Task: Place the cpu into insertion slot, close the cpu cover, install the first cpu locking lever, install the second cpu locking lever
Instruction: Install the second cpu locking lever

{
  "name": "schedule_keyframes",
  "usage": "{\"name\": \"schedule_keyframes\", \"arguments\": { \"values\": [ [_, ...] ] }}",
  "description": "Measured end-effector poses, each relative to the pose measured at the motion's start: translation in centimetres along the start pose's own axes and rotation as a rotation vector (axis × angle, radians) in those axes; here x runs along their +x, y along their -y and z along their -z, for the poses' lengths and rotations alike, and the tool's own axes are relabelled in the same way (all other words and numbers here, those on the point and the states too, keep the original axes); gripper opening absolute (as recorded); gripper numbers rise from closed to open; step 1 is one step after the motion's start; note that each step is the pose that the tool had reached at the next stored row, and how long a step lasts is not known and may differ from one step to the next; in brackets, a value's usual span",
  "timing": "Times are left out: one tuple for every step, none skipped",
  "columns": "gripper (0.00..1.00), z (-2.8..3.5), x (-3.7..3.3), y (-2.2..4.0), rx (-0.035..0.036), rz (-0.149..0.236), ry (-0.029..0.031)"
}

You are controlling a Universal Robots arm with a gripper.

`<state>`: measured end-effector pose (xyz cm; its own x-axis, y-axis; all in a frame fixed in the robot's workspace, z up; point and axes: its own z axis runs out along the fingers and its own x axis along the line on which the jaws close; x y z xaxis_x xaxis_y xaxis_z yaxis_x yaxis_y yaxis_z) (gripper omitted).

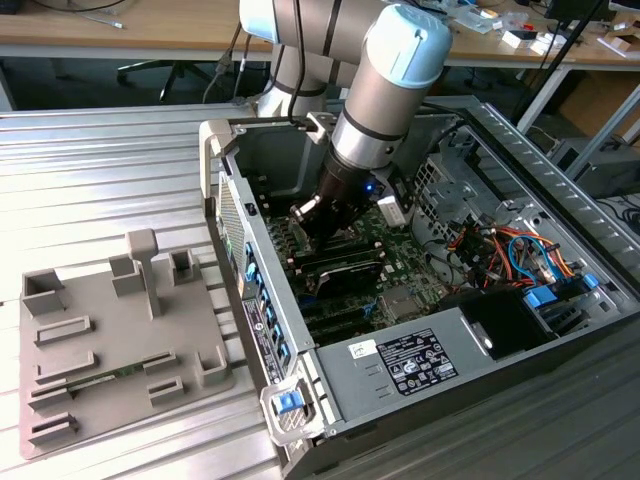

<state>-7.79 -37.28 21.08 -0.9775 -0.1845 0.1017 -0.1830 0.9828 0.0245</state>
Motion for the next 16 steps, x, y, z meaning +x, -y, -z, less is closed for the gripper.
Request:
{"name": "schedule_keyframes", "arguments": {
  "values": [
    [0.11, 0.03, 0.0, 0.03, -0.0011, 0.004, -0.0001],
    [0.11, 0.04, -0.01, 0.09, -0.0039, 0.007, 0.0004],
    [0.11, 0.03, -0.01, 0.16, -0.0056, 0.009, 0.0008],
    [0.11, 0.03, 0.0, 0.26, -0.007, 0.011, 0.0012],
    [0.11, 0.03, 0.05, 0.51, -0.0111, 0.013, 0.0019],
    [0.11, 0.04, 0.12, 0.89, -0.0167, 0.014, 0.003],
    [0.11, 0.04, 0.2, 1.3, -0.0224, 0.015, 0.0041],
    [0.11, 0.04, 0.22, 1.43, -0.0249, 0.015, 0.0046],
    [0.11, 0.04, 0.25, 1.55, -0.0278, 0.016, 0.005],
    [0.11, 0.05, 0.27, 1.67, -0.0343, 0.018, 0.0062],
    [0.11, 0.05, 0.28, 1.69, -0.0384, 0.02, 0.007],
    [0.11, 0.05, 0.28, 1.69, -0.0417, 0.021, 0.0076],
    [0.11, 0.04, 0.27, 1.69, -0.0442, 0.022, 0.0082],
    [0.11, 0.03, 0.27, 1.68, -0.0454, 0.022, 0.0086],
    [0.11, 0.04, 0.27, 1.68, -0.047, 0.022, 0.0088],
    [0.11, 0.04, 0.28, 1.68, -0.0495, 0.022, 0.0092]
  ]
}}
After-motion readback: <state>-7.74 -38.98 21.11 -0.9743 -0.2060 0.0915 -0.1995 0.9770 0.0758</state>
